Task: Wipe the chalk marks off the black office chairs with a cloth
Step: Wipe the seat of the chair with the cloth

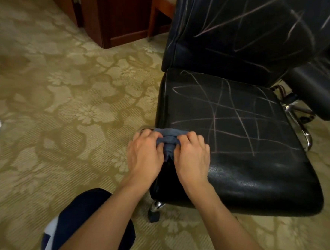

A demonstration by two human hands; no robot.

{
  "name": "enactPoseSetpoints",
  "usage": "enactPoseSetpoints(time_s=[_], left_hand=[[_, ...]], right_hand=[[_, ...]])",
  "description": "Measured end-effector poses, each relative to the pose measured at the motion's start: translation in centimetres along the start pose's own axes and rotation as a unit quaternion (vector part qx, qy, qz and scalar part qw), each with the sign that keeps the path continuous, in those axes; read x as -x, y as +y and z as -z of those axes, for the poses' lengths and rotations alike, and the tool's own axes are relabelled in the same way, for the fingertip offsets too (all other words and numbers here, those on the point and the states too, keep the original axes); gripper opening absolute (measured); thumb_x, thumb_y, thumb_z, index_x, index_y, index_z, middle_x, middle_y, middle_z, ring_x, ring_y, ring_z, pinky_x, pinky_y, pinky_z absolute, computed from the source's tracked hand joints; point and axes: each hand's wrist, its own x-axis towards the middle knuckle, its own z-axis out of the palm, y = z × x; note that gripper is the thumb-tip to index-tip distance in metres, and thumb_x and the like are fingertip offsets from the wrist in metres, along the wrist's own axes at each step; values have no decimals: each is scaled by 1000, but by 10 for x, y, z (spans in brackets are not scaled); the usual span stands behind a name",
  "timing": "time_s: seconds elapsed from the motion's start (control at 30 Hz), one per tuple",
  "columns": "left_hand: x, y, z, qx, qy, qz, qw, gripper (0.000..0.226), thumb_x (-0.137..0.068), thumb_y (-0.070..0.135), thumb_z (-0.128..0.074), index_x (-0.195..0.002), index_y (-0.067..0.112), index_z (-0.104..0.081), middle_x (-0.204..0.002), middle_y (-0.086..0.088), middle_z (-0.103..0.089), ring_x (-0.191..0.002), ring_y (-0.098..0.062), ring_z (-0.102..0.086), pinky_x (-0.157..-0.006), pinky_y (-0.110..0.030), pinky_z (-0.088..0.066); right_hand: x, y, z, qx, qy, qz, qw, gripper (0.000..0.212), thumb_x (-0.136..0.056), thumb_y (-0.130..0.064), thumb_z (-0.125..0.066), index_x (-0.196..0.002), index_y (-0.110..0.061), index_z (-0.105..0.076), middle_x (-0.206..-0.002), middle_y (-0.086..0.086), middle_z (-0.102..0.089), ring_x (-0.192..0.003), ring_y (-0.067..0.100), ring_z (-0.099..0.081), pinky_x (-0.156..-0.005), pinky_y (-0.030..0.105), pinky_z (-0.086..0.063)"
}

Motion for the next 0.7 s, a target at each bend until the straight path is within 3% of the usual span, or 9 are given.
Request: enactPoseSetpoints(time_s=[0.2, 0.37, 0.53, 0.7], left_hand=[[54, -14, 14, 73, -76, 35, 994, 20, -91, 19, -64, -110, 21, -69, -108, 0, -66, -100, -21, -62, -86, -34, -49], [98, 2, 18, 52, -87, 36, 994, 22, -96, 27, -60, -118, 26, -64, -114, 9, -62, -99, -14, -61, -75, -22, -40], [109, 11, 9, 56, -78, 53, 994, 22, -95, 26, -61, -116, 25, -65, -112, 7, -61, -95, -16, -62, -74, -30, -48], [107, 14, 12, 36, -73, 37, 996, 19, -94, 24, -62, -113, 23, -66, -111, 7, -62, -96, -18, -63, -71, -29, -46]], right_hand=[[57, 0, 14, -5, 10, 47, 999, 16, -72, -17, -74, -85, -17, -64, -88, 1, -59, -82, 24, -57, -67, 39, -48], [93, 15, 15, -7, 14, 62, 998, 14, -78, -19, -62, -92, -15, -65, -91, 2, -60, -84, 24, -58, -68, 40, -52], [95, 25, 12, 1, 18, 75, 997, 19, -81, -22, -50, -89, -15, -65, -90, 2, -60, -83, 24, -57, -70, 39, -49], [99, 26, 11, -13, 30, 63, 997, 17, -75, -15, -72, -91, -14, -66, -92, 4, -61, -85, 25, -57, -71, 38, -48]])
